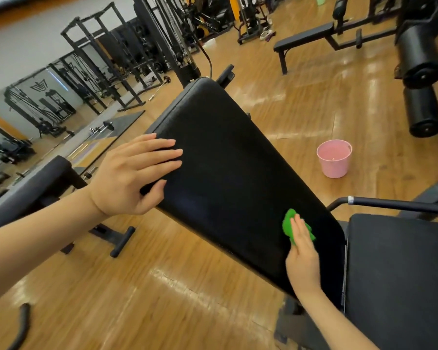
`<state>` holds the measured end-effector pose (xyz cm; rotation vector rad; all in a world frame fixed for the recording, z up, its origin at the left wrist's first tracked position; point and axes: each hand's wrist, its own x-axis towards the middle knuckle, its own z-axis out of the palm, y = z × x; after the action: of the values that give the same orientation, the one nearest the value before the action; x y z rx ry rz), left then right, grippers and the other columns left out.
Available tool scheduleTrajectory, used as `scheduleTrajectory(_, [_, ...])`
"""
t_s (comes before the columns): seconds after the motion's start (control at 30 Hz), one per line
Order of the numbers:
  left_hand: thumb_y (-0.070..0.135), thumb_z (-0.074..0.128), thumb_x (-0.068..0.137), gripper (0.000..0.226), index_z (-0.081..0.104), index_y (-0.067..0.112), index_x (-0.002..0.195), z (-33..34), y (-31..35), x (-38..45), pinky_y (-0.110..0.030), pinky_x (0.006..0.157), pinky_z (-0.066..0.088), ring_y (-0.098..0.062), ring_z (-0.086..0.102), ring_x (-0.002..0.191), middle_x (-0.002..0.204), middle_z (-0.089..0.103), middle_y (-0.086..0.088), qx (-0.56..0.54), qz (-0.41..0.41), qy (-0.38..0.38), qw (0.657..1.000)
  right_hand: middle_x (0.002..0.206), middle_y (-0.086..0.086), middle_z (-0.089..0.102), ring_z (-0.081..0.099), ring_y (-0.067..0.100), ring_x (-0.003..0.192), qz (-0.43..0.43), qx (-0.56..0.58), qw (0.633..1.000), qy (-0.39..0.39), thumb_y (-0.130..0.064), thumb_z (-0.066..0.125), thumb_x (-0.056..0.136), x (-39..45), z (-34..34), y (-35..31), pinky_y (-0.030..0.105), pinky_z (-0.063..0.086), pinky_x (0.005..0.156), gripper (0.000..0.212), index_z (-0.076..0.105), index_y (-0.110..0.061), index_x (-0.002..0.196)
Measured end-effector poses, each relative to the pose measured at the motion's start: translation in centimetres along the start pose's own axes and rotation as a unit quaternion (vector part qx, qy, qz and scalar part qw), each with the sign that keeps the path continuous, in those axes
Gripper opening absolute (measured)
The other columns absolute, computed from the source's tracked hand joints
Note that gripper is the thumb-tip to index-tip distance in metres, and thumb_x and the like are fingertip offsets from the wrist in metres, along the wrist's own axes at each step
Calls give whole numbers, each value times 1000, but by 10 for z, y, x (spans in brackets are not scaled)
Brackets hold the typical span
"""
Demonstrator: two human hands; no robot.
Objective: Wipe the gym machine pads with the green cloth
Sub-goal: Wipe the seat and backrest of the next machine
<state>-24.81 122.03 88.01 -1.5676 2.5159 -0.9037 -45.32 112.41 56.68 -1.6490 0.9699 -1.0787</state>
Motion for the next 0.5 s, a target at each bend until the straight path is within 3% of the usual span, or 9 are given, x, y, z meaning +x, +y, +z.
scheduleTrajectory(0.07, [23,40,95,40,72,0,105,0,0,1,-44,109,38,-29,56,118,115,67,-16,-1,-1,-11,1000,143,-8,34,27,18,140,83,30,996,-4,15,41,90,-4,-6,8,4,13,107,57,34,-15,138])
scheduleTrajectory(0.1, [23,41,94,40,72,0,106,-1,0,2,-44,109,38,-29,56,118,115,67,-16,1,-2,-17,1000,142,-7,36,28,17,139,104,47,993,7,14,41,91,-4,-7,4,8,16,109,54,38,-13,137])
scheduleTrajectory(0.2, [21,44,91,38,71,1,107,-2,2,2,-47,106,40,-31,57,118,116,67,-16,11,-1,-27,1000,137,-7,40,32,15,137,107,110,986,59,11,43,92,7,-6,-38,35,26,114,46,46,-8,134])
scheduleTrajectory(0.33, [19,46,89,37,72,0,106,-4,4,5,-50,102,43,-34,59,116,115,68,-16,4,-4,-31,1000,141,-4,41,30,8,137,-92,158,983,23,8,46,91,16,9,-137,27,26,113,50,39,-15,136])
scheduleTrajectory(0.4, [19,46,89,37,72,0,107,-5,4,3,-51,102,44,-34,59,117,115,68,-16,2,-6,-32,999,142,1,41,28,14,138,-200,100,975,1,5,46,88,14,28,-169,27,21,115,49,43,-8,136])
scheduleTrajectory(0.5, [20,46,89,37,71,1,108,-6,4,2,-51,102,44,-33,58,117,116,68,-16,0,-6,-38,999,143,8,42,24,20,140,-251,17,968,4,-4,40,90,7,45,-175,33,20,115,46,43,-6,136])
